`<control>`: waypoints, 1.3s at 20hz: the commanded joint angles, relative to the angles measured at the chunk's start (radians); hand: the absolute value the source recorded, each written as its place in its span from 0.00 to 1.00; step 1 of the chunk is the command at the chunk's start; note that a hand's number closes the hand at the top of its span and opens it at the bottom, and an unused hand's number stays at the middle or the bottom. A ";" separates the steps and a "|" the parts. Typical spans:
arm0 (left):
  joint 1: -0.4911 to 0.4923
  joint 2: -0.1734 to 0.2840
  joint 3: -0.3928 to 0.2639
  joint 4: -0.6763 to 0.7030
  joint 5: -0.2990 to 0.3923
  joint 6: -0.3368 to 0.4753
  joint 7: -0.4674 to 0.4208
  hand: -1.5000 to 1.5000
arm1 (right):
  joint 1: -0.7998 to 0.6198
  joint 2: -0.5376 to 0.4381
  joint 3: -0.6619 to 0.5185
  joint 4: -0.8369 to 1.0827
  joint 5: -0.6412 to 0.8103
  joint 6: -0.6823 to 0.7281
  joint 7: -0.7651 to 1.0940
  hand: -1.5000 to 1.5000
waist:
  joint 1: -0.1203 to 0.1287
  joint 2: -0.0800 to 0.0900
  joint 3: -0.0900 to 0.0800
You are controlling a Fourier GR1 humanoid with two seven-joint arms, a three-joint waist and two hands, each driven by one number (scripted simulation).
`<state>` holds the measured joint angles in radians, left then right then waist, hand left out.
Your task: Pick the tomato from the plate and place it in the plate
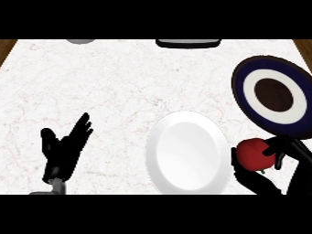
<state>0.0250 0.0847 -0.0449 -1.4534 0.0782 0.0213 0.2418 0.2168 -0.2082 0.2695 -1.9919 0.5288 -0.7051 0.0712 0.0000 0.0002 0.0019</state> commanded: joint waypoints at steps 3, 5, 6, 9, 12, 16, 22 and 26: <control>-0.030 -0.009 0.007 0.014 -0.003 0.003 0.004 0.50 | -0.128 -0.083 -0.260 0.150 -0.244 0.052 -0.116 1.00 | -0.001 0.000 -0.001; -0.012 -0.007 0.014 0.073 0.001 -0.017 -0.060 0.50 | -0.262 -0.040 -0.318 0.372 -0.248 -0.028 -0.207 1.00 | 0.011 0.006 0.000; -0.040 -0.054 -0.027 0.050 -0.034 0.036 -0.019 0.50 | -0.286 -0.054 -0.366 0.422 -0.281 -0.029 -0.222 1.00 | 0.010 0.006 0.000; -0.017 -0.036 -0.035 -0.036 -0.041 0.043 0.038 0.50 | -0.349 -0.114 -0.478 0.564 -0.451 0.073 -0.382 1.00 | 0.011 0.002 0.001; 0.014 -0.024 -0.028 0.037 -0.028 -0.014 -0.063 0.50 | -0.526 -0.201 -0.568 0.787 -0.474 0.131 -0.413 1.00 | 0.026 0.008 0.000; -0.008 -0.016 -0.006 0.052 -0.018 -0.014 -0.053 0.50 | -0.655 -0.191 -0.626 1.102 -0.517 0.170 -0.639 1.00 | 0.026 0.009 0.001; -0.045 -0.009 0.002 0.005 -0.007 -0.007 0.022 0.50 | -0.777 -0.317 -0.638 1.411 -0.475 0.244 -0.568 1.00 | 0.045 0.017 0.001; -0.054 -0.023 -0.023 -0.036 -0.016 0.004 0.064 0.50 | -0.820 -0.358 -0.531 1.556 -0.352 0.296 -0.520 0.00 | 0.072 0.024 0.003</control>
<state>-0.0049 0.0639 -0.0641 -1.4587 0.0614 0.0150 0.2574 -0.5601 -0.5280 -0.3127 -0.5846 0.1119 -0.4639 -0.4829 0.0550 0.0186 0.0028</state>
